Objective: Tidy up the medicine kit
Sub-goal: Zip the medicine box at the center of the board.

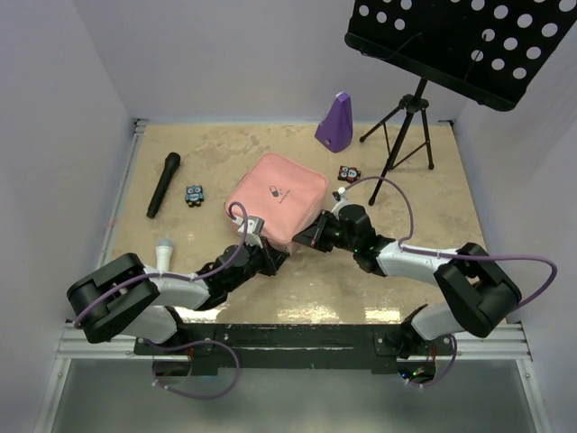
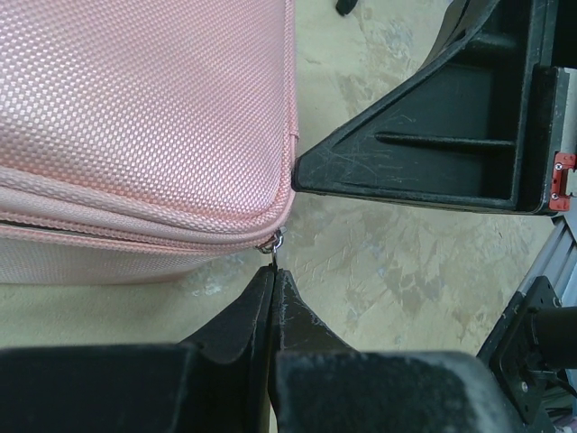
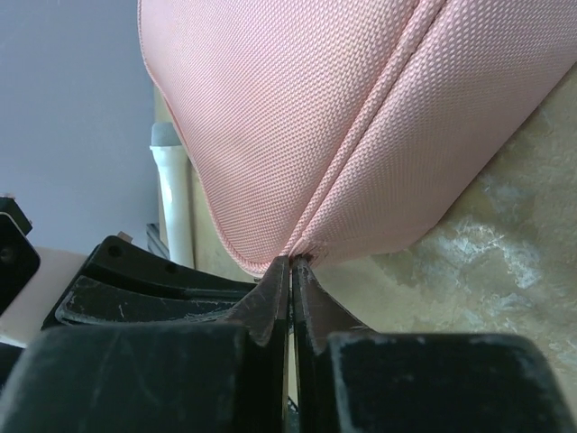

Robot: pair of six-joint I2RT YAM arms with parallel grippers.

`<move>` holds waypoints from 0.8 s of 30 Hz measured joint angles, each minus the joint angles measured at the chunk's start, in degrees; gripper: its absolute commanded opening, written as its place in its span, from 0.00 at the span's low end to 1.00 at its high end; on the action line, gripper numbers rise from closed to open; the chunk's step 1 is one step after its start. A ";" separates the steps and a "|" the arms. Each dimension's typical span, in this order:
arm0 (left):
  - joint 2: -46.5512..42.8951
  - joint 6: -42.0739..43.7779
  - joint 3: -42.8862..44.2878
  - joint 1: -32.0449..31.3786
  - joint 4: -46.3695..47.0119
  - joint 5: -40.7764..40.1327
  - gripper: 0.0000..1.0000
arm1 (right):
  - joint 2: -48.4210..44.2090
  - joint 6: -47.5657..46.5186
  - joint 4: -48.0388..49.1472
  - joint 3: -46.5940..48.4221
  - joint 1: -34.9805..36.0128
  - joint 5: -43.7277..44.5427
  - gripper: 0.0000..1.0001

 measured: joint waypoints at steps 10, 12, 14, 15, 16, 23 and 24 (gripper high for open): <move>-1.01 0.00 -0.85 -0.02 0.11 -0.17 0.00 | 0.33 0.46 1.29 -0.46 0.04 0.66 0.00; -1.73 0.00 -1.38 -0.02 0.02 -0.26 0.00 | 0.37 0.42 1.44 -0.48 0.07 0.76 0.18; -2.67 0.00 -2.08 -0.02 -0.02 -0.42 0.00 | 0.37 -0.02 1.99 -0.66 0.09 0.83 0.49; -3.02 -0.02 -2.36 -0.02 0.00 -0.50 0.00 | 0.35 0.22 2.29 -0.83 0.09 0.87 0.58; -3.39 -0.02 -2.62 -0.02 -0.02 -0.52 0.00 | 0.24 -0.55 2.49 -0.98 0.11 1.27 0.63; -3.19 -0.02 -2.95 -0.04 0.44 -0.20 0.00 | -0.24 -2.08 0.74 -1.09 0.00 3.89 0.65; -2.97 -0.02 -2.95 -0.02 0.66 -0.13 0.00 | -0.24 -2.16 0.39 -1.09 0.00 4.00 0.64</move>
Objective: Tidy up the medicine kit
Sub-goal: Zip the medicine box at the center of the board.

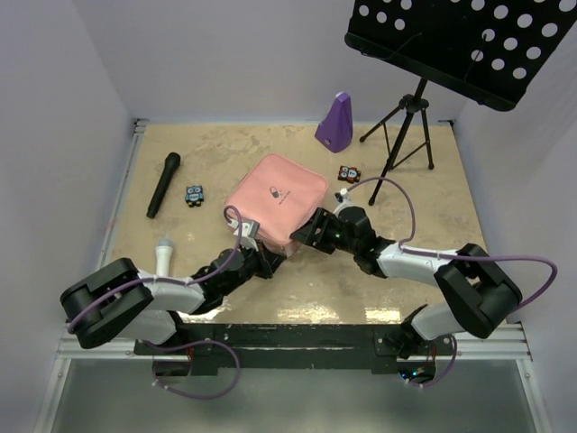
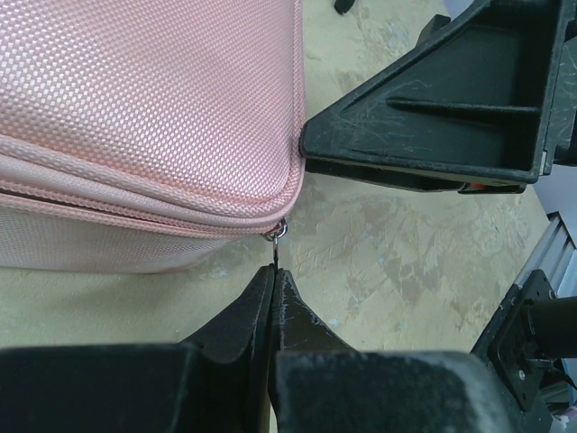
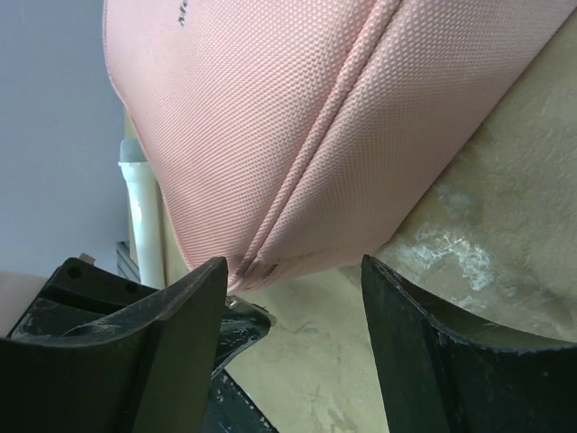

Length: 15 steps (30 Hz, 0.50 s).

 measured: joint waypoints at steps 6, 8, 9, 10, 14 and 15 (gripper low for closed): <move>0.59 0.07 0.09 0.00 0.66 0.24 0.00 | 2.84 0.00 -1.40 1.88 0.00 0.02 0.59; 0.59 0.17 0.09 0.00 0.72 0.22 0.00 | 4.15 0.22 -0.98 2.64 0.00 -0.44 0.51; 0.59 0.22 0.11 0.02 0.72 0.20 0.00 | 4.70 0.52 -0.70 2.95 0.00 -0.81 0.44; 0.61 0.24 0.09 0.07 0.74 0.17 0.00 | 5.14 0.92 -0.22 3.26 0.00 -1.38 0.37; 1.05 0.70 0.17 0.39 1.05 -0.07 0.00 | 6.34 2.34 1.33 3.87 -0.04 -2.36 0.17; 1.36 1.03 0.37 0.42 1.16 -0.07 0.00 | 6.56 2.62 1.66 4.04 -0.04 -2.40 0.13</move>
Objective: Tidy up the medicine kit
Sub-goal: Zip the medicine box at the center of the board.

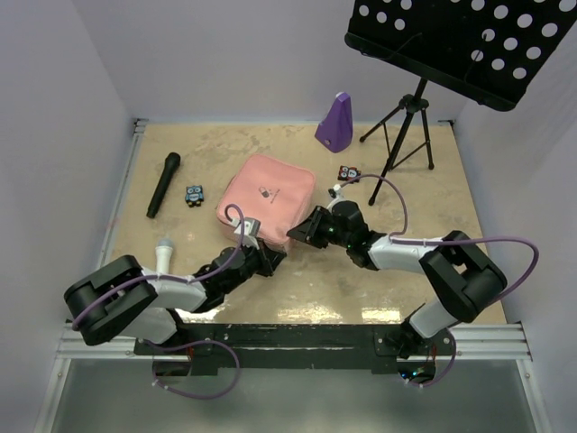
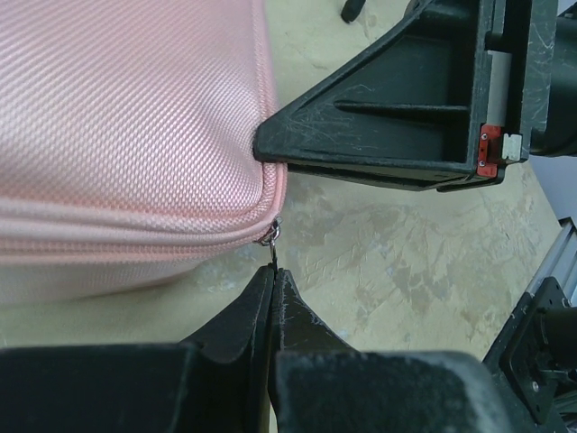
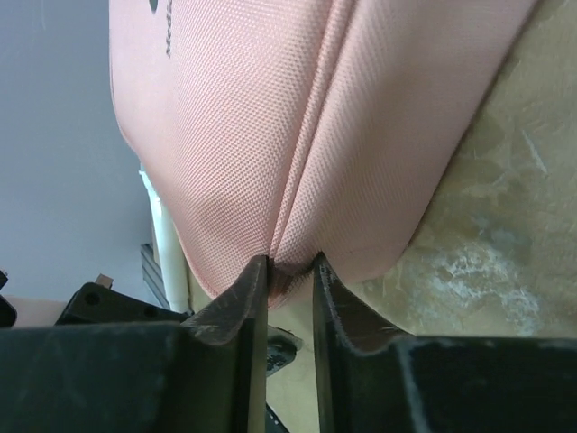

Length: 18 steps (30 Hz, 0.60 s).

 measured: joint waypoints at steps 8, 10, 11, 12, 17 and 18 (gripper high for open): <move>2.82 0.50 2.32 -0.11 0.61 1.75 0.00 | 1.09 0.83 2.03 0.90 -0.35 -0.28 0.00; 2.82 0.50 2.34 -0.15 0.66 2.05 0.00 | 1.07 0.70 2.10 0.87 -0.59 -0.70 0.00; 2.82 0.50 2.34 -0.15 0.68 2.19 0.00 | 1.07 0.68 2.10 0.87 -0.72 -0.94 0.00; 2.82 0.50 2.34 -0.15 0.68 2.21 0.00 | 1.07 0.66 2.10 0.87 -0.76 -1.03 0.00; 2.80 0.50 2.32 -0.15 0.63 2.21 0.00 | 0.92 0.13 1.97 0.83 -1.05 -1.16 0.00; 2.80 0.50 2.32 -0.15 0.63 2.23 0.00 | 0.81 0.00 1.79 0.83 -1.18 -1.20 0.00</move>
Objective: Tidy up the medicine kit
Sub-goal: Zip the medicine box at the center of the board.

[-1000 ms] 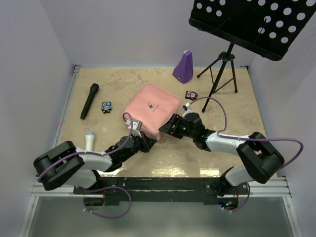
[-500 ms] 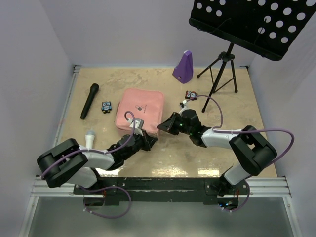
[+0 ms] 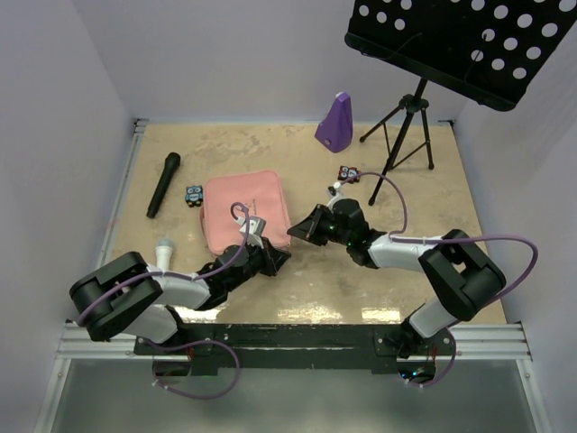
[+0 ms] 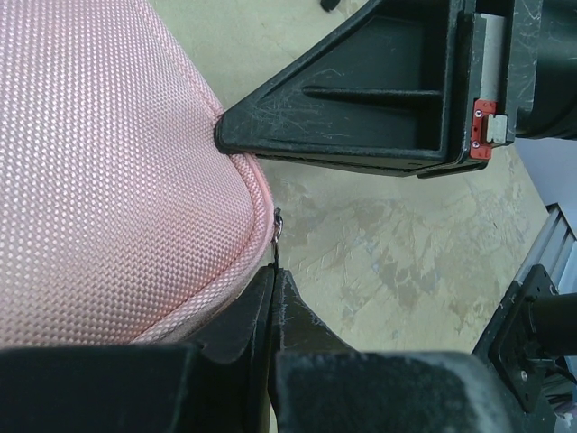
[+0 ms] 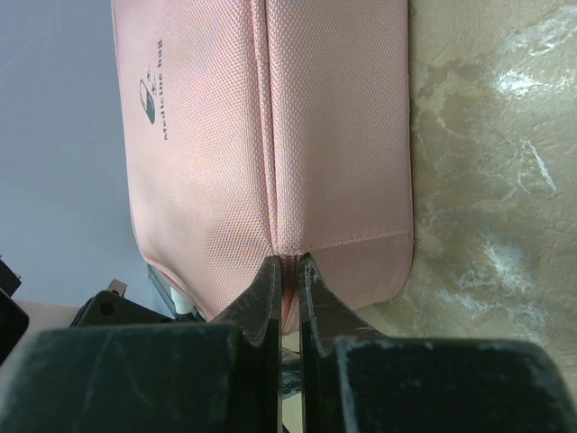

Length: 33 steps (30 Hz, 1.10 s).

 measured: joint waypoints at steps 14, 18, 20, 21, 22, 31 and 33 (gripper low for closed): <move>-5.51 -0.24 -4.48 -0.46 -0.39 0.46 0.00 | -2.93 -2.27 -4.50 -0.11 -3.10 -0.76 0.00; -5.66 -0.59 -6.67 -0.98 -4.20 0.33 0.00 | -4.15 -3.67 -5.62 -0.11 -5.88 1.49 0.00; -5.75 -0.74 -7.06 -0.98 -5.55 0.00 0.00 | -4.39 -4.09 -5.79 -0.11 -6.32 2.34 0.00; -5.88 -0.87 -7.15 -0.98 -6.01 -0.22 0.00 | -4.39 -4.24 -5.79 -0.11 -6.34 2.47 0.00; -6.03 -1.05 -7.17 -0.96 -6.36 -0.35 0.00 | -4.39 -4.35 -5.79 -0.11 -6.34 2.56 0.00; -6.93 -1.36 -6.78 -0.92 -6.23 -0.46 0.40 | -5.40 -5.11 -5.81 -0.90 -6.23 3.54 0.00; -7.19 -1.36 -5.86 -0.35 -6.67 -0.55 0.40 | -6.45 -5.14 -5.84 -1.95 -6.21 3.69 0.00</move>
